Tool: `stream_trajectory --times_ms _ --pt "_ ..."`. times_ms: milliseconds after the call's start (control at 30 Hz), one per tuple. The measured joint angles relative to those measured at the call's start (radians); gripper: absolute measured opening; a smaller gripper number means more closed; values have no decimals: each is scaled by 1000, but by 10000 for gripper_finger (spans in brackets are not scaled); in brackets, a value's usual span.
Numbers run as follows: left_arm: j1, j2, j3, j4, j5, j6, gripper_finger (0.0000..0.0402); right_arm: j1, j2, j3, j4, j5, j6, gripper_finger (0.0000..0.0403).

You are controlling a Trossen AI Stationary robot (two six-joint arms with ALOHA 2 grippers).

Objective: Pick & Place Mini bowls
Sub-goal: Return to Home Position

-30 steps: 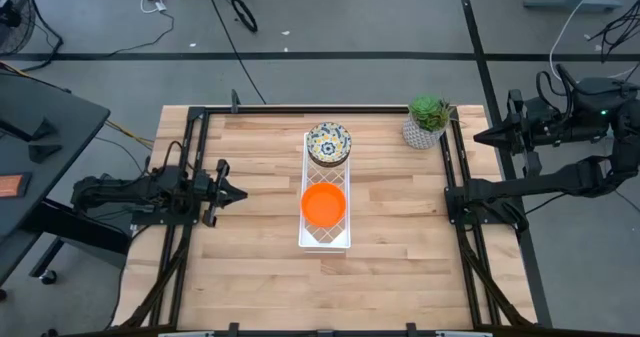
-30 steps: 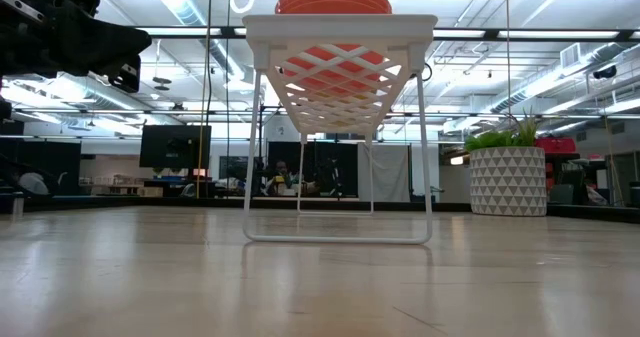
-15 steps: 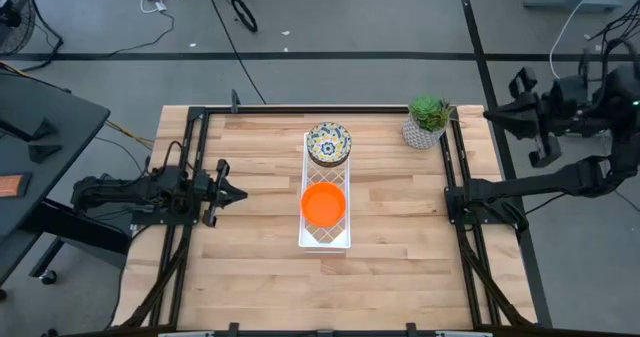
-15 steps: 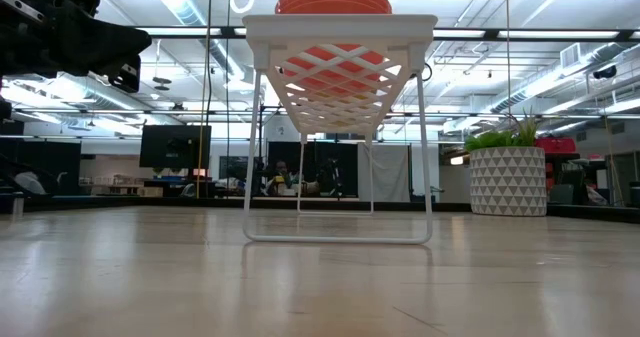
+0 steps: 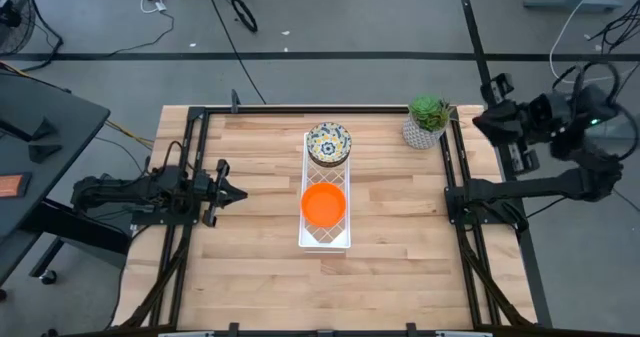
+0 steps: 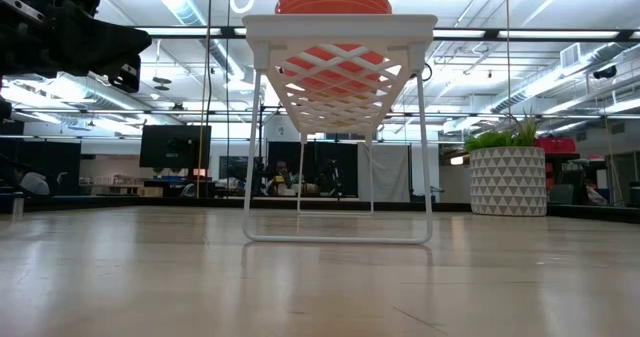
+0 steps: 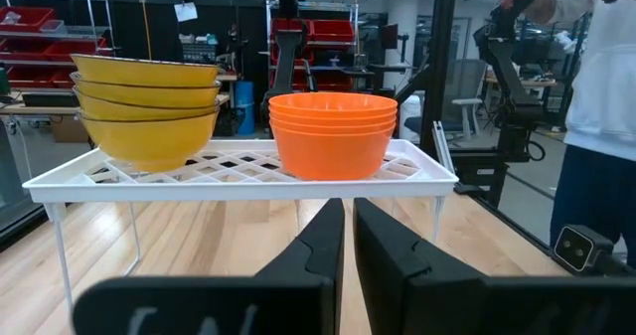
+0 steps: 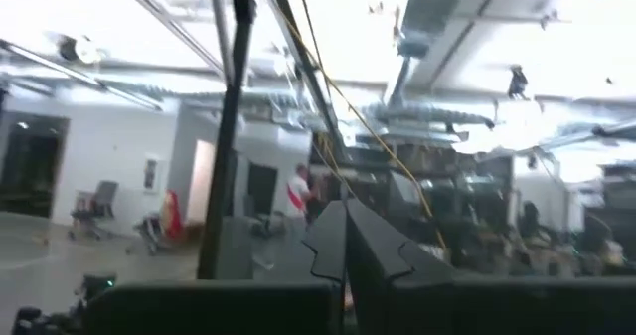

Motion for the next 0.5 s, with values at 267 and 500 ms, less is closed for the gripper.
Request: stream_trajectory --times_ms 267,500 --pt "0 0 0 0 0 0 32 0 -112 -241 250 -8 53 11" --pt "0 0 0 0 0 0 32 0 -217 -400 470 -26 49 11"
